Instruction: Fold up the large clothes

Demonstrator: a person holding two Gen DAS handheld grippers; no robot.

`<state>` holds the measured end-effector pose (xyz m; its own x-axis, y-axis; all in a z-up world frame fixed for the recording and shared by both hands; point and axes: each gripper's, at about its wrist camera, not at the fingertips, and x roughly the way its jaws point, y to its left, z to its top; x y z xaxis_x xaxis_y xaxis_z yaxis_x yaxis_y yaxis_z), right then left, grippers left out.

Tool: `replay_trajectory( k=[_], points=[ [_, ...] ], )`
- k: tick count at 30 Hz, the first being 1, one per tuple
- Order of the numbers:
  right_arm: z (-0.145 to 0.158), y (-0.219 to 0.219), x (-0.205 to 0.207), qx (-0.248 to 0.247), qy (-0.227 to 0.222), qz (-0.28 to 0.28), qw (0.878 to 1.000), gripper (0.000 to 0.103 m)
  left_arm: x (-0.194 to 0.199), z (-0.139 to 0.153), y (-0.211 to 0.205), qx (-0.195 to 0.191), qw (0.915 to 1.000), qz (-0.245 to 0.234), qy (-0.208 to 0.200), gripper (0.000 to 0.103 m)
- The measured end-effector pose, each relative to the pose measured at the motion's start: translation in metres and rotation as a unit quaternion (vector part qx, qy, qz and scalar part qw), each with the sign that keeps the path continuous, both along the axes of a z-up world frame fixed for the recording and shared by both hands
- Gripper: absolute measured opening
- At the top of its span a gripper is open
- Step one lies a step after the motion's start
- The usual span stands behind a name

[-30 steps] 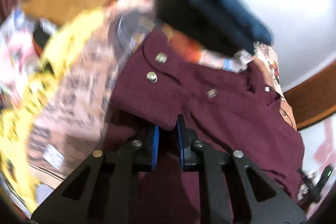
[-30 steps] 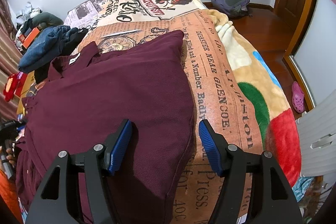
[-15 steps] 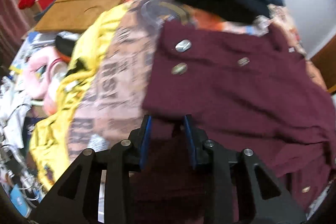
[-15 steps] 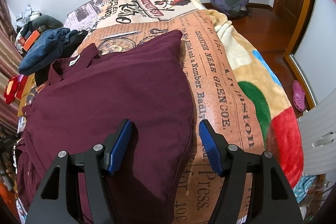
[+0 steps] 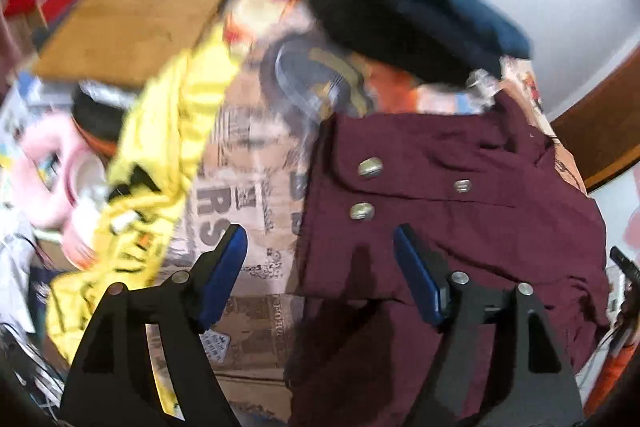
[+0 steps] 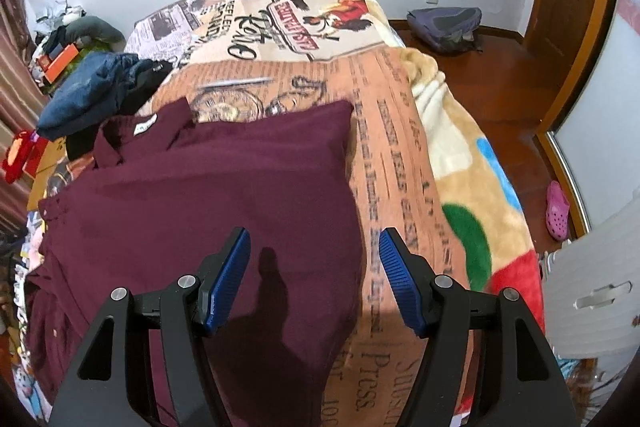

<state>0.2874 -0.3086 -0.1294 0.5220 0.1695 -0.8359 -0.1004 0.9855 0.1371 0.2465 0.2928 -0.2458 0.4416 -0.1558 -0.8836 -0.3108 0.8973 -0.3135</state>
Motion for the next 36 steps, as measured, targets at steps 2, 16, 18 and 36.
replay_trajectory(
  k=[2,16,18,36],
  points=[
    [0.000,-0.001,0.006,0.000,0.003,0.001,1.000,0.063,0.009,-0.019,0.009,-0.042,0.9990,0.000,0.018,0.075],
    [-0.030,-0.009,0.047,0.089,0.056,0.020,0.994,0.066,0.033,-0.037,-0.020,-0.098,0.9920,-0.069,0.040,0.071],
    [-0.031,0.000,0.051,0.091,0.055,0.038,0.994,0.063,0.036,-0.032,-0.029,-0.067,0.9935,-0.078,0.048,0.064],
    [0.028,0.038,0.042,0.018,-0.066,0.103,0.992,0.011,0.023,0.028,-0.069,0.117,0.9899,-0.072,0.035,0.011]
  ],
)
